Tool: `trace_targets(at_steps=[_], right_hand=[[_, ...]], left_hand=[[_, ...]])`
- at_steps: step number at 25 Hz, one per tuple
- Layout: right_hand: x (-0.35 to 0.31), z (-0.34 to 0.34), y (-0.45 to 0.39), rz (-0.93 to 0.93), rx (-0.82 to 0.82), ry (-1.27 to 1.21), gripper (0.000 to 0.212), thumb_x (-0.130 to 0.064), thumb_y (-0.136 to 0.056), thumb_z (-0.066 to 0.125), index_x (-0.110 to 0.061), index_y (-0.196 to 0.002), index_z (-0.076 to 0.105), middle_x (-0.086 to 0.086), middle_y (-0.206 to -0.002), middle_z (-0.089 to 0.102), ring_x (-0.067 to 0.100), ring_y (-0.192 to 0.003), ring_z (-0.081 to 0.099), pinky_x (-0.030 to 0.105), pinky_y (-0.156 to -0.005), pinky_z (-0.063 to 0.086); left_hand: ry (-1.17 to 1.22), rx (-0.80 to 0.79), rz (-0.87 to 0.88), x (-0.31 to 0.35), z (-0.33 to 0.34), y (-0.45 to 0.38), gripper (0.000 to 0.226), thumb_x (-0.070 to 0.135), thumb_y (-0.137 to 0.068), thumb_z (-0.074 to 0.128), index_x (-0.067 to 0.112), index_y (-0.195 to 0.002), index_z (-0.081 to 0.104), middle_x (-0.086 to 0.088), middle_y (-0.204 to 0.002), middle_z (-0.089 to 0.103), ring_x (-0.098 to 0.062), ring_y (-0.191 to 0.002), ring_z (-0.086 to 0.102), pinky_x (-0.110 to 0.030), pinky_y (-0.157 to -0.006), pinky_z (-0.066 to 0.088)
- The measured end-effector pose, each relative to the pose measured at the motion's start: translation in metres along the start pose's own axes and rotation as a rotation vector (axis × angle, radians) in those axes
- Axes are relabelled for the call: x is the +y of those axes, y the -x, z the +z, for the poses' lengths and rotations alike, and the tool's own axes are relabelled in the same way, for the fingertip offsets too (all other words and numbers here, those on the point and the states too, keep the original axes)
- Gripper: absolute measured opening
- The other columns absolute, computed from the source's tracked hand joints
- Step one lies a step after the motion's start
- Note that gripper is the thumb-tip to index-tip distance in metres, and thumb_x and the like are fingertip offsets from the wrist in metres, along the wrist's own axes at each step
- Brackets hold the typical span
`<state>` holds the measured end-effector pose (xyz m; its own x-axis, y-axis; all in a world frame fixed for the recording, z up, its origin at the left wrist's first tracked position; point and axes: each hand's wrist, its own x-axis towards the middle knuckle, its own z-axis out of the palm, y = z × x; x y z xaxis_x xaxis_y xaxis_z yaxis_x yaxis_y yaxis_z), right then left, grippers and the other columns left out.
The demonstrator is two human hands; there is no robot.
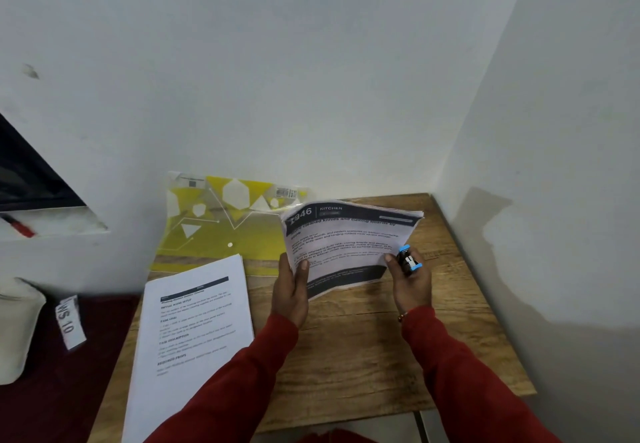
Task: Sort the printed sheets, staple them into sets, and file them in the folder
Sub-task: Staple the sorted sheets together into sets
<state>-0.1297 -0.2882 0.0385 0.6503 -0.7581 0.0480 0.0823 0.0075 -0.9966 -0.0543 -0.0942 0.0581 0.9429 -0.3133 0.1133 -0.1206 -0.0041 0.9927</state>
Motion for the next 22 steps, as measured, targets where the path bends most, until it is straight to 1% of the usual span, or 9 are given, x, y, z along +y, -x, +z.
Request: trace_targets(at_steps=[3, 5, 6, 8, 10, 12, 14, 17, 22], right_hand=[[-0.001, 0.002, -0.002, -0.003, 0.025, -0.013, 0.022, -0.006, -0.089, 0.066, -0.015, -0.109, 0.063, 0.008, -0.110, 0.067, 0.017, -0.101, 0.064, 0.018, -0.082, 0.051], [0.001, 0.001, -0.005, 0.022, 0.038, -0.019, 0.024, -0.008, -0.088, 0.067, -0.015, -0.111, 0.064, 0.005, -0.110, 0.068, 0.015, -0.100, 0.065, 0.021, -0.084, 0.052], [0.005, 0.001, -0.007, 0.058, 0.044, -0.010, 0.029, -0.010, -0.088, 0.068, -0.012, -0.116, 0.064, 0.006, -0.112, 0.068, 0.015, -0.103, 0.065, 0.026, -0.088, 0.052], [0.015, 0.000, -0.008, 0.151, 0.064, 0.085, 0.035, -0.010, -0.087, 0.069, -0.004, -0.121, 0.062, 0.010, -0.114, 0.068, 0.022, -0.105, 0.064, 0.037, -0.094, 0.052], [0.025, -0.001, -0.008, 0.207, 0.081, 0.223, 0.029, -0.009, -0.087, 0.069, 0.000, -0.115, 0.065, 0.013, -0.108, 0.069, 0.027, -0.102, 0.065, 0.038, -0.092, 0.051], [0.033, -0.003, -0.009, 0.246, 0.070, 0.333, 0.023, -0.011, -0.084, 0.070, -0.003, -0.106, 0.068, 0.013, -0.102, 0.071, 0.030, -0.099, 0.066, 0.038, -0.090, 0.051], [0.037, -0.005, -0.009, 0.309, 0.031, 0.403, 0.018, -0.013, -0.083, 0.070, -0.007, -0.100, 0.068, 0.012, -0.100, 0.071, 0.029, -0.097, 0.065, 0.037, -0.089, 0.050], [0.046, -0.008, -0.002, 0.347, -0.019, 0.465, 0.016, -0.013, -0.084, 0.069, -0.008, -0.099, 0.068, 0.012, -0.099, 0.071, 0.028, -0.095, 0.065, 0.034, -0.086, 0.048], [0.053, -0.010, 0.008, 0.380, -0.093, 0.354, 0.014, -0.004, -0.087, 0.065, -0.009, -0.101, 0.066, 0.008, -0.099, 0.071, 0.028, -0.096, 0.067, 0.041, -0.092, 0.052]], left_hand=[[-0.036, 0.018, 0.000, 0.002, -0.001, -0.005, 0.014, 0.038, -0.096, 0.044, 0.034, -0.109, 0.047, 0.008, -0.106, 0.064, 0.002, -0.093, 0.063, -0.017, -0.076, 0.053], [-0.056, 0.025, -0.021, 0.001, -0.002, -0.011, 0.016, 0.042, -0.093, 0.044, 0.034, -0.106, 0.048, 0.009, -0.104, 0.065, -0.001, -0.091, 0.064, -0.022, -0.076, 0.055], [-0.067, 0.022, -0.047, -0.001, -0.002, -0.013, 0.015, 0.042, -0.094, 0.046, 0.032, -0.105, 0.049, 0.010, -0.104, 0.065, -0.005, -0.092, 0.065, -0.025, -0.077, 0.055], [-0.137, 0.010, -0.121, -0.012, -0.003, -0.017, 0.010, 0.031, -0.099, 0.048, 0.027, -0.109, 0.050, 0.009, -0.106, 0.064, -0.015, -0.099, 0.064, -0.033, -0.085, 0.052], [-0.206, -0.025, -0.222, -0.025, -0.005, -0.021, 0.019, 0.020, -0.100, 0.048, 0.019, -0.119, 0.051, 0.003, -0.115, 0.063, -0.022, -0.108, 0.060, -0.037, -0.095, 0.048], [-0.226, -0.068, -0.336, -0.040, -0.009, -0.027, 0.029, 0.015, -0.099, 0.049, 0.012, -0.129, 0.052, -0.004, -0.124, 0.061, -0.025, -0.114, 0.058, -0.042, -0.102, 0.045], [-0.251, -0.111, -0.425, -0.053, -0.014, -0.029, 0.032, 0.012, -0.098, 0.050, 0.009, -0.130, 0.054, -0.007, -0.127, 0.061, -0.027, -0.117, 0.058, -0.044, -0.104, 0.044], [-0.253, -0.131, -0.550, -0.065, -0.017, -0.020, 0.031, 0.012, -0.098, 0.050, 0.007, -0.127, 0.057, -0.010, -0.126, 0.063, -0.032, -0.115, 0.060, -0.047, -0.102, 0.046], [-0.158, -0.097, -0.606, -0.063, -0.018, -0.009, 0.032, 0.014, -0.100, 0.047, 0.010, -0.131, 0.053, -0.008, -0.126, 0.062, -0.030, -0.111, 0.061, -0.046, -0.100, 0.047]])
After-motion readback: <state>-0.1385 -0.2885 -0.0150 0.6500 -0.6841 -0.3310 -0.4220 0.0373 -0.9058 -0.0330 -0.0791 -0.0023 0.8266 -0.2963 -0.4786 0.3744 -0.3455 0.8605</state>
